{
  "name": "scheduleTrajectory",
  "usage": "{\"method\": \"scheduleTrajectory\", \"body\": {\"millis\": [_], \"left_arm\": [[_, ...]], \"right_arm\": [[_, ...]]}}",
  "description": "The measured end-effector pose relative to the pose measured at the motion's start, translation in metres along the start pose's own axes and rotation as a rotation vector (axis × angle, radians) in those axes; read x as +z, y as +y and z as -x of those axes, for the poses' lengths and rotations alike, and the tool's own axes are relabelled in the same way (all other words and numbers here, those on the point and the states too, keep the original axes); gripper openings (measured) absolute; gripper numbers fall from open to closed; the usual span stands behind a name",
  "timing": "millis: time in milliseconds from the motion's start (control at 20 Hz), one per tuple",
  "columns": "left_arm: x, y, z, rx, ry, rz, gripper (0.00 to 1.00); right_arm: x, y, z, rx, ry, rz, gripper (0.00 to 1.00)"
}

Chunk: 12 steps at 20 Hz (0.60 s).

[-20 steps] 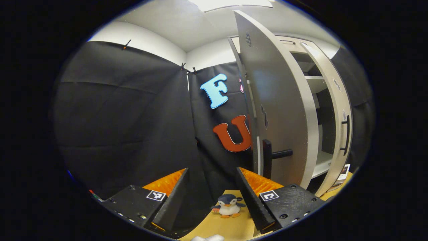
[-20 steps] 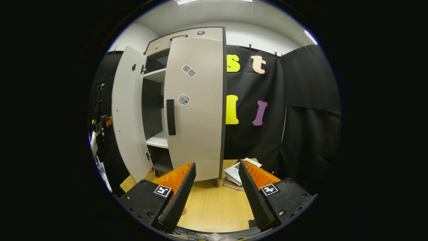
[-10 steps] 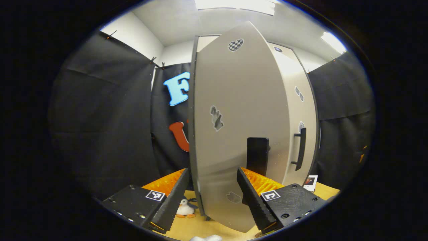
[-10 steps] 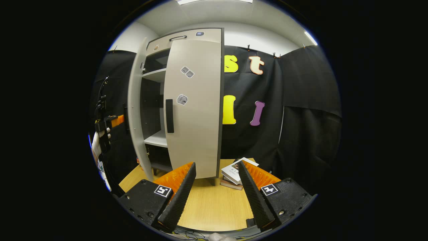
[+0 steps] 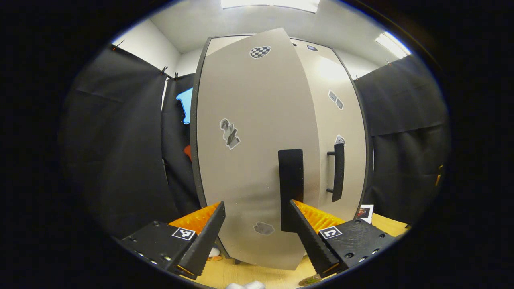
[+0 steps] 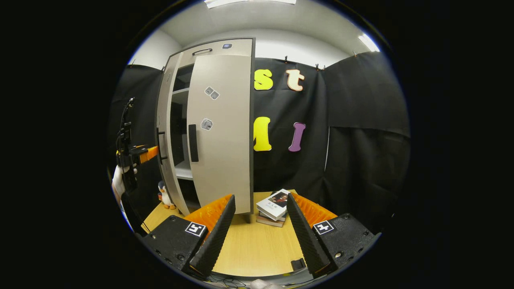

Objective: Grasp the bottle in the cabinet with the left hand and place it on the coaster, then close the right door with the right hand and the left door with the left hand.

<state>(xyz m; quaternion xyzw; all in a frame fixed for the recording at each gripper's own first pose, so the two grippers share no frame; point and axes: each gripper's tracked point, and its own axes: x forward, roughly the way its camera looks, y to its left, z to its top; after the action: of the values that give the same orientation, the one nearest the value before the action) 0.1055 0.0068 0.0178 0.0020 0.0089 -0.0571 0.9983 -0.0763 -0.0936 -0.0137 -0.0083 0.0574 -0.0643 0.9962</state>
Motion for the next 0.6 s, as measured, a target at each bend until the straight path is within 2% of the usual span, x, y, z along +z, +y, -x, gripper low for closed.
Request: {"method": "scheduleTrajectory", "body": {"millis": [250,600], "left_arm": [[0.002,0.011,0.014,0.032,-0.004,0.016,0.96],[0.011,0.009,0.053,0.030,-0.041,0.012,0.96]], "right_arm": [[0.000,0.022,-0.002,0.036,0.001,0.006,0.80],[0.005,0.053,-0.002,0.077,-0.021,0.016,0.80]]}}
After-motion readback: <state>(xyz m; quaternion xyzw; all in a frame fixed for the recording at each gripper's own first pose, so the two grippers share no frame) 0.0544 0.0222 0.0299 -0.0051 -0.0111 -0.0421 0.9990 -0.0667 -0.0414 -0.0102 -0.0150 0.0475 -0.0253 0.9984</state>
